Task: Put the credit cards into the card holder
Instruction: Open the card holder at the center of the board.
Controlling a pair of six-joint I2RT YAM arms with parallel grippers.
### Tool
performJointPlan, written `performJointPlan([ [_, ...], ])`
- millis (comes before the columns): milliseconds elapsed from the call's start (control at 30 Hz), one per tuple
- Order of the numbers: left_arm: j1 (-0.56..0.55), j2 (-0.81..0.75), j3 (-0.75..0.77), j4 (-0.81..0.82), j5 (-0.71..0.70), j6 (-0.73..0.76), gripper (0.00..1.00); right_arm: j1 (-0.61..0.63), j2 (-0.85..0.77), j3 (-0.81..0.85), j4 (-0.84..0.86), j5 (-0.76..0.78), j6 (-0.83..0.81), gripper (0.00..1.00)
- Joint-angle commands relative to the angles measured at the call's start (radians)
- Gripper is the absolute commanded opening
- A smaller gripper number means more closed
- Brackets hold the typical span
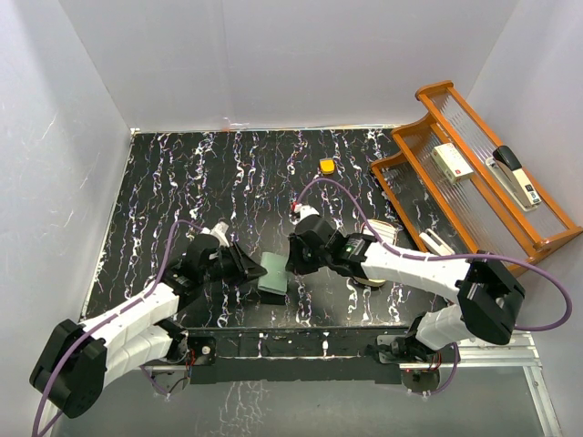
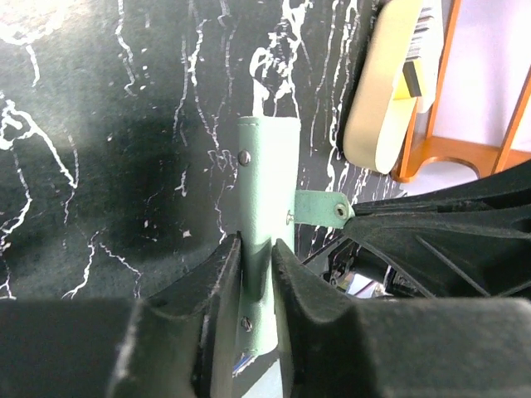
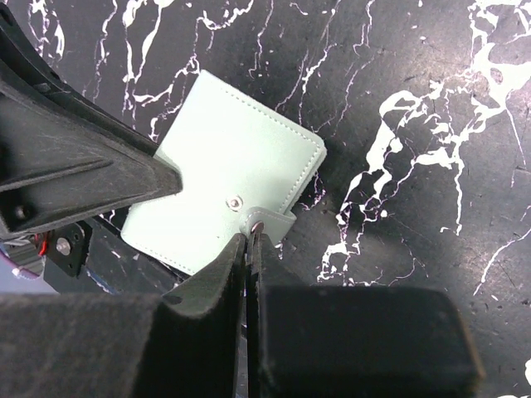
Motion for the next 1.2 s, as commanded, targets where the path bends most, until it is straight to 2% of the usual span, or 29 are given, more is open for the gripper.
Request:
performJointPlan([
  [0, 0.001, 0.012, -0.011, -0.056, -0.019, 0.011, 0.26, 0.003, -0.030, -0.032, 0.059, 0.022, 0.022, 0.00],
  [167, 0.000, 0.024, 0.015, -0.109, -0.029, 0.035, 0.54, 0.003, -0.020, -0.042, 0.067, 0.025, 0.057, 0.00],
  [367, 0.000, 0.017, 0.102, -0.260, -0.102, 0.104, 0.69, 0.003, -0.057, -0.036, 0.079, 0.025, 0.072, 0.00],
  [467, 0.000, 0.028, 0.155, -0.309, -0.110, 0.143, 0.71, 0.002, -0.075, -0.033, 0.091, 0.018, 0.080, 0.00],
  [600, -0.001, 0.020, 0.173, -0.287, -0.074, 0.145, 0.72, 0.002, -0.086, -0.035, 0.130, -0.023, 0.116, 0.00],
  [833, 0.001, 0.002, 0.159, -0.267, -0.069, 0.119, 0.72, 0.002, -0.103, -0.069, 0.237, -0.047, 0.170, 0.00],
  [1167, 0.000, -0.007, 0.114, -0.253, -0.065, 0.099, 0.70, 0.001, -0.083, -0.069, 0.230, -0.064, 0.184, 0.00],
])
